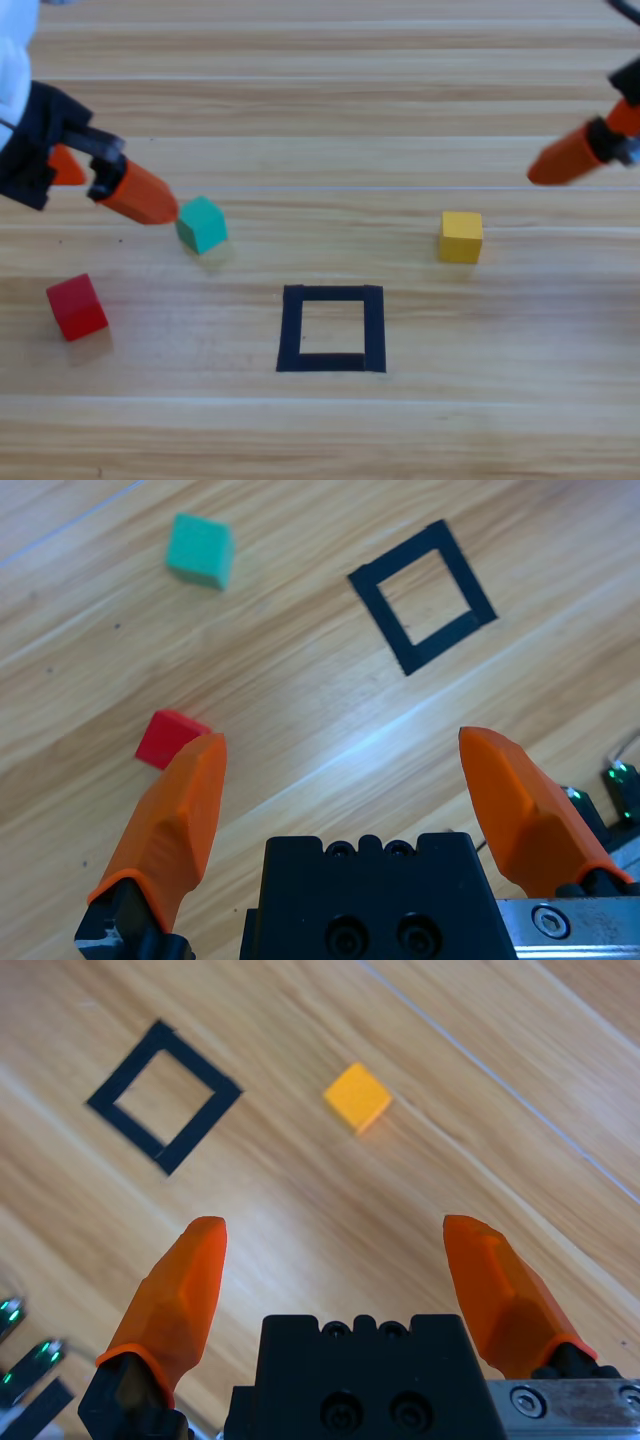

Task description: Stack the blocks in the rectangular block: red at the bottom, yellow in the middle, green on top

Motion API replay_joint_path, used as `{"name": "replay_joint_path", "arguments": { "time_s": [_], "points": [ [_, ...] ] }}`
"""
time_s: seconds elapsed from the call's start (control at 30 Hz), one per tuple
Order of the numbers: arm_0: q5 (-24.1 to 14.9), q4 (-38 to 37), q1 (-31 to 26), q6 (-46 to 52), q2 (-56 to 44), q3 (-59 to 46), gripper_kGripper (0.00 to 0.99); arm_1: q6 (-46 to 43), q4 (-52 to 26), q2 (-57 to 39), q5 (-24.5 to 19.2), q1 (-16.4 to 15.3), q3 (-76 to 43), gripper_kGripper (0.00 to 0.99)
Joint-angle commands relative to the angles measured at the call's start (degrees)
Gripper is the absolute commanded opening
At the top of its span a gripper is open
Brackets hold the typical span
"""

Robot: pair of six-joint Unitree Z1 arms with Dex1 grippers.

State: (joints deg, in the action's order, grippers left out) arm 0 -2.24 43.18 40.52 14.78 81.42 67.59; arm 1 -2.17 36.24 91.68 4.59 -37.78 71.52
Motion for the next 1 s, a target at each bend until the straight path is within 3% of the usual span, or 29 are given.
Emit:
{"name": "replay_joint_path", "arguments": {
  "time_s": [0.03, 0.17, 0.27, 0.5, 0.73, 1.0],
  "points": [
    [-1.89, 3.23, -10.2, 4.11, 6.82, -0.44, 0.99, 2.96, 3.22, 12.12, -4.76, -1.33, 7.06, 0.956],
    [-3.56, 3.4, -13.36, 7.72, 10.16, -1.84, 0.99, 6.56, 3.84, 13.53, -9.42, -1.33, 9.87, 0.974],
    [-6.64, 3.4, -13.63, 14.31, 10.51, -3.34, 0.99, 10.96, 7.79, 17.84, -9.33, -1.33, 15.76, 0.986],
    [-6.81, 3.75, -13.89, 19.84, 17.9, -2.99, 0.99, 27.57, 20.71, 31.46, -10.3, -2.03, 30.79, 0.986],
    [-5.05, 3.49, -13.54, 26.0, 22.2, -4.04, 0.99, 36.36, 45.06, 55.1, -10.13, -4.58, 61.9, 0.985],
    [-3.74, 1.99, -13.54, 27.93, 20.01, -5.01, 0.99, 39.34, 45.85, 60.11, -8.28, -5.64, 64.8, 0.982]
  ]
}}
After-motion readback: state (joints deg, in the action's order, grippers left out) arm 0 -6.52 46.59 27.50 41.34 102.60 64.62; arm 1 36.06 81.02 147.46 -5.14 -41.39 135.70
